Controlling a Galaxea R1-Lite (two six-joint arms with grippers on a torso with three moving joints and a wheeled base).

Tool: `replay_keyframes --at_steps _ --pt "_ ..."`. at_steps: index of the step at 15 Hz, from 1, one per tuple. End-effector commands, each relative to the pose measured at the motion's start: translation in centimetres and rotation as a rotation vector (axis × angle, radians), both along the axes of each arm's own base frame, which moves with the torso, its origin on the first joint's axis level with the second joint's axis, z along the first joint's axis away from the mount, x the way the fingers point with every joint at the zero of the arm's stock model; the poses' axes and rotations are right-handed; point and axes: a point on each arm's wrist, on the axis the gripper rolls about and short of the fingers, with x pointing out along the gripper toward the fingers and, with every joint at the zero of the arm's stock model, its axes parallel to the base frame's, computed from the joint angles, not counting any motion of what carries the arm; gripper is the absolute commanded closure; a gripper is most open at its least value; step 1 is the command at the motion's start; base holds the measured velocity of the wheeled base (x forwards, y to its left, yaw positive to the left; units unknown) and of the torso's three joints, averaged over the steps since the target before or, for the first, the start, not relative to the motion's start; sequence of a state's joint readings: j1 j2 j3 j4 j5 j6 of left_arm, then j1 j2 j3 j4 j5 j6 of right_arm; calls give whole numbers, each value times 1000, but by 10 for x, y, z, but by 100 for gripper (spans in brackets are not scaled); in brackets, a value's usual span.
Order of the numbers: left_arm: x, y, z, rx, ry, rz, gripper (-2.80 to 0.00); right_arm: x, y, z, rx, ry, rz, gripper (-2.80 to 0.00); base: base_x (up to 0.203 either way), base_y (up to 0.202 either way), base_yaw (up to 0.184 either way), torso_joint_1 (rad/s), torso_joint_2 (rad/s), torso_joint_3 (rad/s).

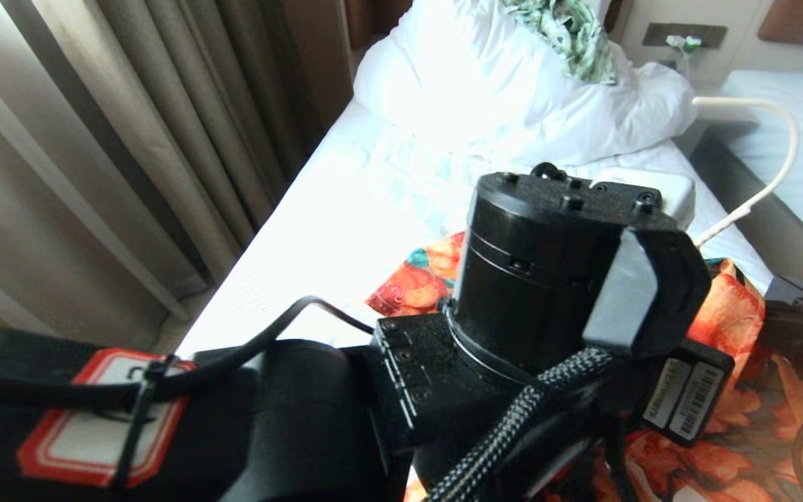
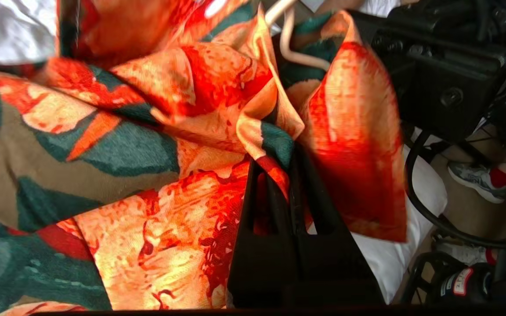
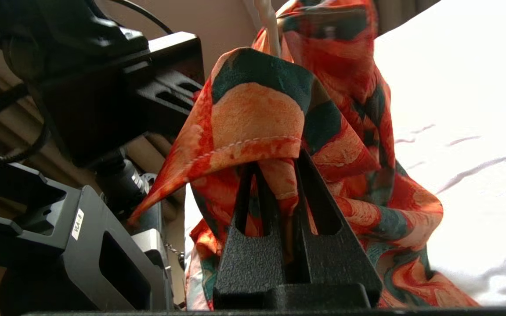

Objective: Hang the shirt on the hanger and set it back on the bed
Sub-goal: Hook the other side of the shirt onto the hanger

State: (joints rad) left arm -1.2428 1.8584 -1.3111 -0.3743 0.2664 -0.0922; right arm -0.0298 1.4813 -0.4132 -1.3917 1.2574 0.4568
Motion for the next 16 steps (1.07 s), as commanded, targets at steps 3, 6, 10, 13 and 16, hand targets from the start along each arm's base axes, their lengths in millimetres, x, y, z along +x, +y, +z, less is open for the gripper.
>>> replay_keyframes --at_steps 3,6,10,13,16 --pt "0 -9 -10 14 7 -13 0 -5 0 8 -3 -43 4 0 0 0 0 0 0 0" --pt "-4 -6 -7 -2 -7 -15 -280 -5 0 8 -3 -41 5 0 0 0 0 0 0 0" --pt "-24 1 -15 34 6 -63 -280 -3 0 10 -2 -47 1 0 0 0 0 0 0 0" --pt "-27 5 -10 1 -6 -66 -280 -2 -1 11 -2 -49 -5 0 0 0 0 0 0 0" --pt "-25 18 0 -26 -15 -49 -280 2 -3 9 -1 -40 -13 0 0 0 0 0 0 0"
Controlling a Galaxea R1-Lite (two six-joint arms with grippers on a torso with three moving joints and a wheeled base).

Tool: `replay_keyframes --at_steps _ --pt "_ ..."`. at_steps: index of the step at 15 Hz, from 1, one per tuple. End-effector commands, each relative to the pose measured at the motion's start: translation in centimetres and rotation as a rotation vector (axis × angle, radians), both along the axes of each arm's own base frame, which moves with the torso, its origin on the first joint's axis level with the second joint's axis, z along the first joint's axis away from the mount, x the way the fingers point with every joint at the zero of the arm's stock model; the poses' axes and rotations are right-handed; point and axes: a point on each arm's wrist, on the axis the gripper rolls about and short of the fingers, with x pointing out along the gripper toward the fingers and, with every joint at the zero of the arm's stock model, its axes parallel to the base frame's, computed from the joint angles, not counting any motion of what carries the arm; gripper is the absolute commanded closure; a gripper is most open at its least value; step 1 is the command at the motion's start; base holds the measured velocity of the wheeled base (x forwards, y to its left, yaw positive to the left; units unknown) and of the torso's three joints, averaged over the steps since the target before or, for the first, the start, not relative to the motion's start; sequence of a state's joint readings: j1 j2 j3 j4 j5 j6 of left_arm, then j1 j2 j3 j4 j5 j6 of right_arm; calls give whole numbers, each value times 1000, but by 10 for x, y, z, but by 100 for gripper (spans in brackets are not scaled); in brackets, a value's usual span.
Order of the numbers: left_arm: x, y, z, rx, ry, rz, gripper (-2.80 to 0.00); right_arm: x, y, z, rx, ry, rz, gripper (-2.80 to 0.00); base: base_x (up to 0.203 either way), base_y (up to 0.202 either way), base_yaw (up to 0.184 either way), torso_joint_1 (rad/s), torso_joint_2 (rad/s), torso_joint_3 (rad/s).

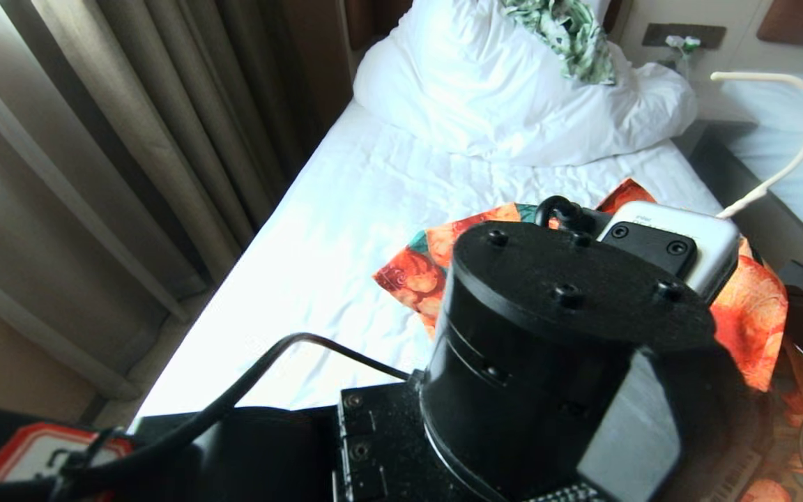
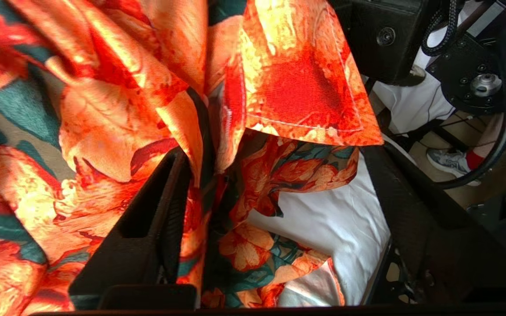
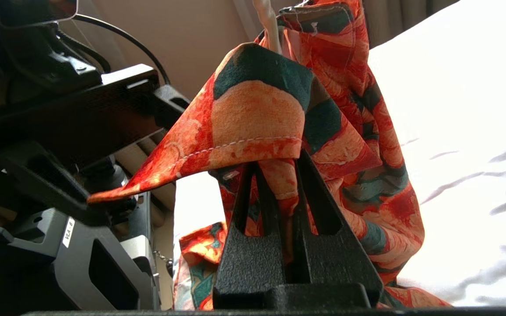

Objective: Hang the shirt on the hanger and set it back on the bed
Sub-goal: Hook the other side of the shirt onto the hanger, then take the clothes hanger out of the clothes

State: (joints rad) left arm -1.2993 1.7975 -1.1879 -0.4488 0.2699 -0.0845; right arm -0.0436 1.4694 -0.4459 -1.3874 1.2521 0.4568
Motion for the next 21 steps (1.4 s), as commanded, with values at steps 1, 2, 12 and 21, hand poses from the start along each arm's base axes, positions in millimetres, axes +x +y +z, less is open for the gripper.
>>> replay_keyframes --at_steps 1,2,12,21 --pt "1 9 7 -18 -5 17 -280 4 0 -2 -1 9 7 0 0 0 0 0 0 0" --pt "2 13 6 -13 -3 29 -280 6 0 -3 -1 13 8 0 0 0 0 0 0 0" --pt "-3 29 5 -33 -34 77 0 14 0 -6 1 27 2 0 0 0 0 0 0 0" --pt "21 -32 27 -38 -206 235 0 18 -1 -7 4 31 -4 0 0 0 0 0 0 0"
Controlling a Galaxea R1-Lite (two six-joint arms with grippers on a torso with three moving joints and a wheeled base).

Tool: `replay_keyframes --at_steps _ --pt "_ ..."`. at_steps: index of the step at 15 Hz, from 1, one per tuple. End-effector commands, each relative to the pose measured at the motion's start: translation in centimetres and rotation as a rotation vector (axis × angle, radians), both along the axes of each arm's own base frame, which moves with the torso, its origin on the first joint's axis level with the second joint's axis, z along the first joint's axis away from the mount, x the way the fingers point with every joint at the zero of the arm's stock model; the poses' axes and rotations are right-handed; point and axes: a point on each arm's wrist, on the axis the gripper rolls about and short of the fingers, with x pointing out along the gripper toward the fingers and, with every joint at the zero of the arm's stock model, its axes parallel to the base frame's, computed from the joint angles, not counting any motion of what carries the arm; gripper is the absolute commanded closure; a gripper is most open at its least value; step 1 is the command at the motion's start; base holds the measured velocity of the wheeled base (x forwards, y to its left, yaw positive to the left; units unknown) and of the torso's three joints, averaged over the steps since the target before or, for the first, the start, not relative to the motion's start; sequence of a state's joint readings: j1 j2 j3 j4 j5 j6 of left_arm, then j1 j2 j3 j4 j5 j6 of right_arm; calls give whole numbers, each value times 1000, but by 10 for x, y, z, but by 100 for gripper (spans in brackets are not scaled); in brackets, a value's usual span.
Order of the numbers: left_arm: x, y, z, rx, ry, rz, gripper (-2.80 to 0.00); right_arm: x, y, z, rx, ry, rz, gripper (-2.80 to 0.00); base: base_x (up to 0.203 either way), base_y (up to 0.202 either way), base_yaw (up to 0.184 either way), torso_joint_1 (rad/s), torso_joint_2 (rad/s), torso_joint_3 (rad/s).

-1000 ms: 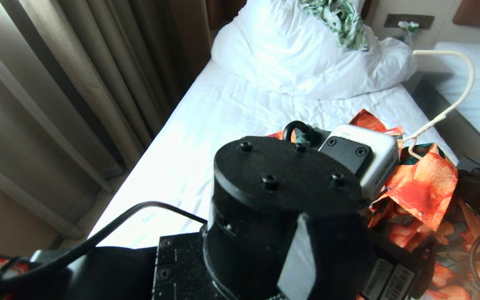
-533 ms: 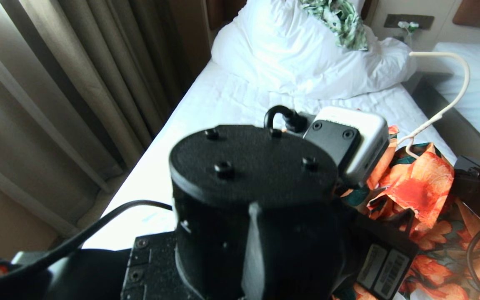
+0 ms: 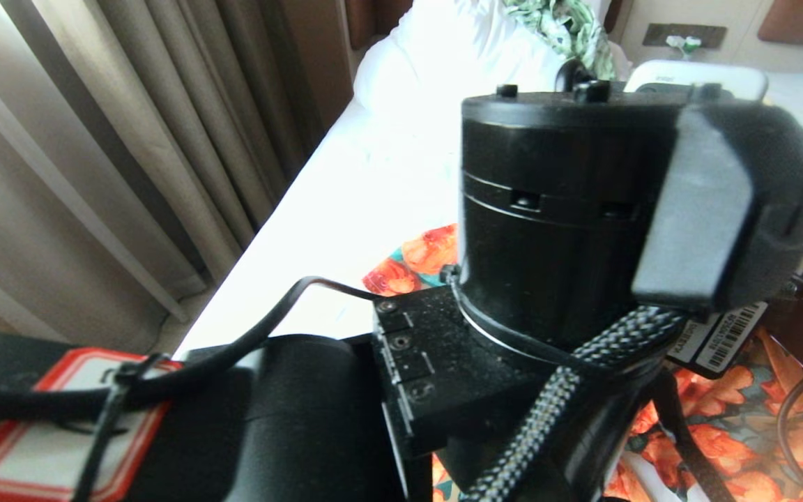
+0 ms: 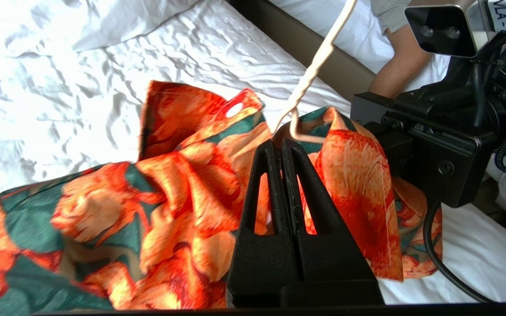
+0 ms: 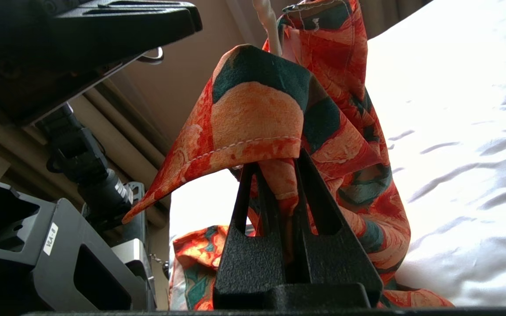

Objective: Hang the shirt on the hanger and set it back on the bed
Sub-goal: Take the clothes hanger out of the clothes

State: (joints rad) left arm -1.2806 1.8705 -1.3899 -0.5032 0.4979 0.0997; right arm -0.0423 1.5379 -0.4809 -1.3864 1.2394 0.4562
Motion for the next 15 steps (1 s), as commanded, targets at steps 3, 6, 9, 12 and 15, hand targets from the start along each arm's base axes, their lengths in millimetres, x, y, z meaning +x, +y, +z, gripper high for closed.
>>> replay_keyframes --at_steps 3,6,9,12,15 --pt "4 -17 -2 14 -31 6 -280 1 -1 0 -1 -4 2 0 0 0 0 0 0 0" --pt "5 -18 2 14 -46 10 -280 2 0 0 -1 -3 2 0 0 0 0 0 0 0" --pt "9 -25 -2 34 -64 14 -280 -1 0 2 -1 -10 4 0 0 0 0 0 0 0" --pt "24 -29 -4 60 -81 41 -280 -1 0 2 -1 -11 4 0 0 0 0 0 0 0" --pt "28 -33 2 46 -89 46 -280 -1 1 2 -1 -10 10 0 0 0 0 0 0 0"
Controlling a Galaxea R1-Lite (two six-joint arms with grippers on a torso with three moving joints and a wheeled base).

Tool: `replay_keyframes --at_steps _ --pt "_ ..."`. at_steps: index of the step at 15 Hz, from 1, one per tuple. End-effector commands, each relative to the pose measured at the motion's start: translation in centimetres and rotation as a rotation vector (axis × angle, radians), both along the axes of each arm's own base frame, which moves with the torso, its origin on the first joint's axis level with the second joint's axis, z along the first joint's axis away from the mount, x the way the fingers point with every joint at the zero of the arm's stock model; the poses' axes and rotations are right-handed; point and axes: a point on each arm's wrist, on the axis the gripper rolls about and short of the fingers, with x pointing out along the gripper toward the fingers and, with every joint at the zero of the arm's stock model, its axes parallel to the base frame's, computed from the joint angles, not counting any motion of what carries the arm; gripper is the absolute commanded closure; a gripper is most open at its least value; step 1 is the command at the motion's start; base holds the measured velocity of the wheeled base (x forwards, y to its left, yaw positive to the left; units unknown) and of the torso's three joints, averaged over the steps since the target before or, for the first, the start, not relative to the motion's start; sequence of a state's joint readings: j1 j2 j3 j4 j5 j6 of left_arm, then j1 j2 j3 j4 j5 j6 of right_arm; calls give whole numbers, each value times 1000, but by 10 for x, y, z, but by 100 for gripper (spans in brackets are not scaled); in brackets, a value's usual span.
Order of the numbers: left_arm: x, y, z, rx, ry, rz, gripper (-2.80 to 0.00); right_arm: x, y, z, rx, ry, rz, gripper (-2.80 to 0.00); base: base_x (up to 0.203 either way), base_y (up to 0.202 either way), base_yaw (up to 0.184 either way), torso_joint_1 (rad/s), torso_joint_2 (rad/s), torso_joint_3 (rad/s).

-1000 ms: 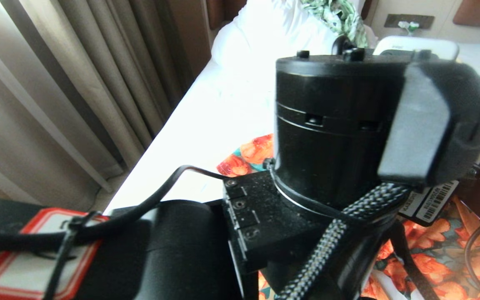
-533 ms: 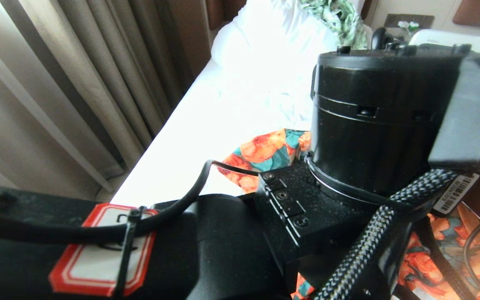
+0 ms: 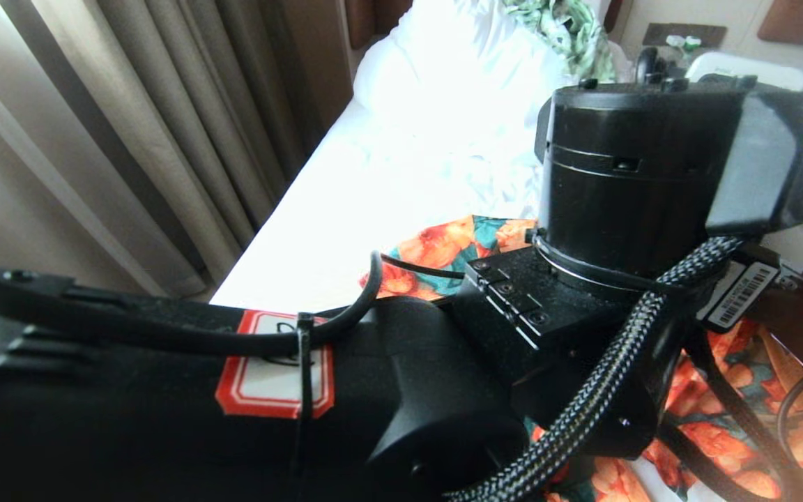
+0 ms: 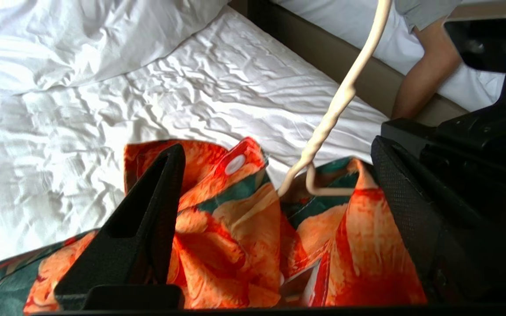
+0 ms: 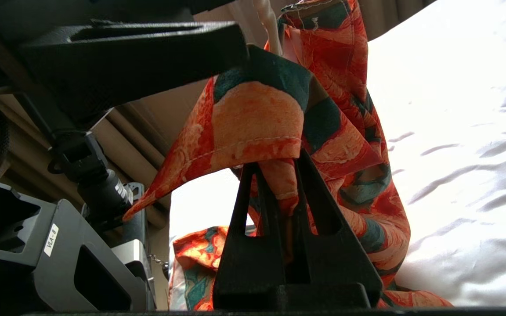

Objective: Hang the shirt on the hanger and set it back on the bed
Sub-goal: Take the clothes hanger out of the clothes

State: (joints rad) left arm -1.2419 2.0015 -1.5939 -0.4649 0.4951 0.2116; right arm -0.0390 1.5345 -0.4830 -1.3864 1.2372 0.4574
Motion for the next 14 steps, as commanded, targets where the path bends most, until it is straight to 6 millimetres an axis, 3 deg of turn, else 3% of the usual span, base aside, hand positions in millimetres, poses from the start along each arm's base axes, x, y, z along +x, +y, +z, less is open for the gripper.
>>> replay_keyframes --at_steps 1,9,10,14 --pt "3 -4 1 -7 -4 6 -280 0 1 1 -2 -6 9 0 0 0 0 0 0 0" --pt "11 -17 3 -25 -8 19 -280 -2 2 1 -2 -10 15 0 0 0 0 0 0 0" --pt "12 -18 4 -32 -11 20 0 -2 3 2 -2 -11 21 0 0 0 0 0 0 0" --pt "16 -19 3 -33 -11 26 0 -2 4 2 -2 -14 27 0 0 0 0 0 0 0"
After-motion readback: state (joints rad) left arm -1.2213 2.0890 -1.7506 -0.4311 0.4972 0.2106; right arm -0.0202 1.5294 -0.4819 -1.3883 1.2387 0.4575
